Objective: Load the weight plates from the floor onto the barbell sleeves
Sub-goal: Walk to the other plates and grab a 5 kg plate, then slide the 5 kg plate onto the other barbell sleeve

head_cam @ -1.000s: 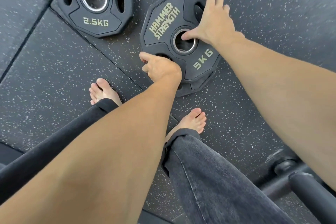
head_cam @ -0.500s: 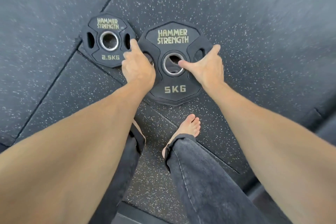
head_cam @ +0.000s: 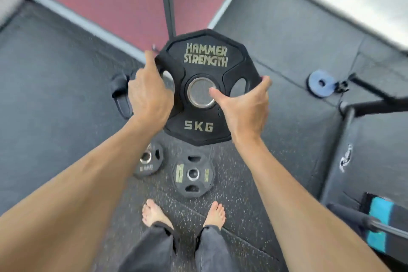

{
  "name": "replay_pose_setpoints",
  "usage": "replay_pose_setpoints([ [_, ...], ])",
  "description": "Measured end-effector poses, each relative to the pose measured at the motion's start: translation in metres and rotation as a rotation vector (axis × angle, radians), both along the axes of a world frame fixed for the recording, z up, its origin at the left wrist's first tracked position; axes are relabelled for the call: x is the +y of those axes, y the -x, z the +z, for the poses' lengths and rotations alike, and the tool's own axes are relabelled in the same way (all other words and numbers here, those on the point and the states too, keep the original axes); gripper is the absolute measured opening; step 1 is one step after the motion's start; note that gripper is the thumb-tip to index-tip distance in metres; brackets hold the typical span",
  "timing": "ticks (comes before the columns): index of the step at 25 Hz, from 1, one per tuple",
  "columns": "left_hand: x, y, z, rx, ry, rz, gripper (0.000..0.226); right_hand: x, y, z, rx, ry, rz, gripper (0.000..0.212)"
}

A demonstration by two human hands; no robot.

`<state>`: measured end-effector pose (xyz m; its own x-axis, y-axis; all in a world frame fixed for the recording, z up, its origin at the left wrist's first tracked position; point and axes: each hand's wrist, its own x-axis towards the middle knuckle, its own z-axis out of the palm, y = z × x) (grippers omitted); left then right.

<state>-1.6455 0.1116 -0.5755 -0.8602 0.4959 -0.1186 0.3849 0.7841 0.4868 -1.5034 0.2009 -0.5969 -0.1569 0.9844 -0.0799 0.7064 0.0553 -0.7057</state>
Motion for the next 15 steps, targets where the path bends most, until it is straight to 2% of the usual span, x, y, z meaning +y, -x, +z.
replay_pose_setpoints([
  [3,0.025,0.008,0.142,0.099,-0.167,-0.079,0.023,0.013,0.000,0.139,0.134,-0.148,-0.093,0.104],
  [7,0.058,0.018,0.298,0.200,-0.388,-0.185,0.029,0.025,0.000,0.301,0.295,-0.349,-0.231,0.099],
  [11,0.081,0.015,0.433,0.251,-0.620,-0.370,0.038,0.023,-0.010,0.434,0.374,-0.573,-0.415,0.100],
  [15,0.094,-0.004,0.532,0.278,-0.807,-0.558,0.036,0.003,-0.032,0.535,0.434,-0.785,-0.583,0.106],
])
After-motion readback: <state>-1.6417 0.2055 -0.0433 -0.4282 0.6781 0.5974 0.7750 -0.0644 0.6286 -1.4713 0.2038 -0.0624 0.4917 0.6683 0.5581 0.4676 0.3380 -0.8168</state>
